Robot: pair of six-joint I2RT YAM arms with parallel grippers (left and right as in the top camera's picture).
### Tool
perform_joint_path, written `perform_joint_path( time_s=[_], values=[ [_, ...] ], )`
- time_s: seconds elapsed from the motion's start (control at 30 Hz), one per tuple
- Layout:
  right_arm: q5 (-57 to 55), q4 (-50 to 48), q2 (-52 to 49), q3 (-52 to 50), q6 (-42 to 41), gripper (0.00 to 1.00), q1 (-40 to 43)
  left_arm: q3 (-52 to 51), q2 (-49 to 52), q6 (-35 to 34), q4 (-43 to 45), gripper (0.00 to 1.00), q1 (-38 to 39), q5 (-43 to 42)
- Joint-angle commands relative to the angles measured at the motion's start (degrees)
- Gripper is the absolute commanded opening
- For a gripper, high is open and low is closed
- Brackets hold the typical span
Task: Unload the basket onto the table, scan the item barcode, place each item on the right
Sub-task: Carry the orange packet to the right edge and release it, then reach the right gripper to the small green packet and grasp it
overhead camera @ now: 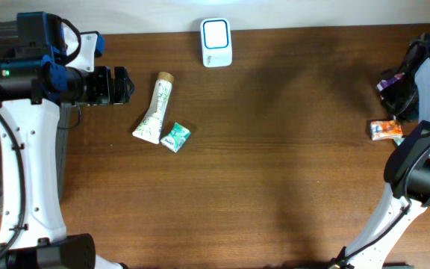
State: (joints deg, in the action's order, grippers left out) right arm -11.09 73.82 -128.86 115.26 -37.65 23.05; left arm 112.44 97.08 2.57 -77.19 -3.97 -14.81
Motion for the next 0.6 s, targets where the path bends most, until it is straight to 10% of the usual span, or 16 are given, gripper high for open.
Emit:
perform_joint_path(
  time_s=[0.0, 0.27, 0.5, 0.57],
  values=[
    [10.4, -0.15, 0.94, 1.49, 7.76, 0.38, -0.28, 0.2, 0.04, 0.04, -0.07, 0.99, 0.07, -0.61],
    [46.12, 0.17, 3.45, 3.37, 23.63, 0.53, -9.35, 0.2, 0.04, 0.04, -0.07, 0.99, 0.07, -0.61],
    [41.05, -2.27, 1.14, 3.28, 25.2, 0.68, -32.15, 0.2, 0.04, 0.04, -0.07, 0.99, 0.07, -0.61],
    [39.95, -4.63, 0.09, 3.26, 25.18, 0.87, -37.9, 0.2, 0.04, 0.04, -0.07, 0.99, 0.07, -0.61]
  ],
)
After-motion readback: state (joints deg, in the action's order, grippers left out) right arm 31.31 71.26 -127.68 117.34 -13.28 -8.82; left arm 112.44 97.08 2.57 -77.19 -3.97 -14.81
